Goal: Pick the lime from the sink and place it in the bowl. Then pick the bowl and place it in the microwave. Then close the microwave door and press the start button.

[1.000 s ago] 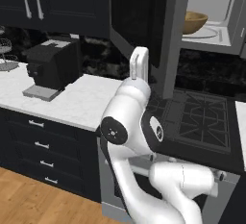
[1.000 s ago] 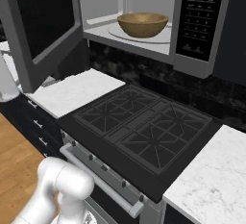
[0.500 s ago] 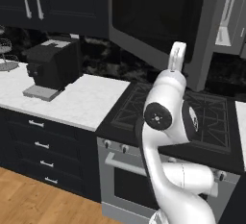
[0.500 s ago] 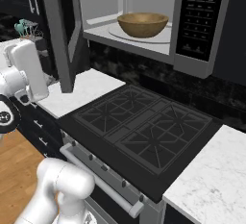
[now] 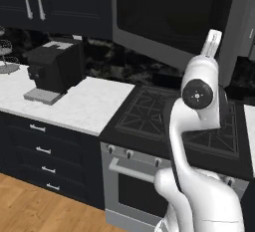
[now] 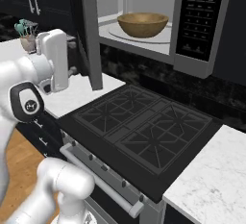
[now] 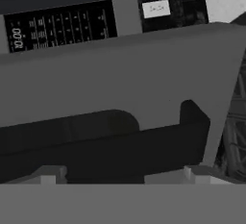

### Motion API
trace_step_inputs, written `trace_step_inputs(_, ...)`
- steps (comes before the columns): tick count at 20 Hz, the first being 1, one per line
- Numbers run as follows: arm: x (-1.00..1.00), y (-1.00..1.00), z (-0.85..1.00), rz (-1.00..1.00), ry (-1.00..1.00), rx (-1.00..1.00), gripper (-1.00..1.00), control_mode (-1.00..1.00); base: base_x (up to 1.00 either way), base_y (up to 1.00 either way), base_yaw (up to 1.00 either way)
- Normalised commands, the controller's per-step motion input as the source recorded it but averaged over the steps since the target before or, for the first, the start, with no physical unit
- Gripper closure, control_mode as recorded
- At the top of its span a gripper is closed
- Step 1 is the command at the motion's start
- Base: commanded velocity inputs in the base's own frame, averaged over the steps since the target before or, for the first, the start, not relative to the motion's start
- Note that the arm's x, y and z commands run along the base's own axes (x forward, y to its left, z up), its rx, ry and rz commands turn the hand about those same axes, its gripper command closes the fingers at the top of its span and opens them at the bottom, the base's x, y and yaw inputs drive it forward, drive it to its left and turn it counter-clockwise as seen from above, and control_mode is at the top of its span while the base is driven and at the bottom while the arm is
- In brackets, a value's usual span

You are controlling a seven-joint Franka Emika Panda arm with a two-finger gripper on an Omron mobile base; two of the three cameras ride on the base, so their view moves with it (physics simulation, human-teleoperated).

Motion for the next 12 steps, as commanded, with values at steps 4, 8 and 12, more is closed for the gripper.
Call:
trace_step_inputs(4, 0.36, -0.2, 0.33, 0.0, 0.0, 0.12, -1.0, -1.0, 0.0, 0.0, 0.0)
trace_step_inputs(8, 0.45, -0.33, 0.16, 0.0, -0.03, 0.13, -1.0, -1.0, 0.0, 0.0, 0.0)
trace_step_inputs(12, 0.6, -0.4, 0.01, 0.0, -0.13, 0.13, -1.0, -1.0, 0.0, 0.0, 0.0)
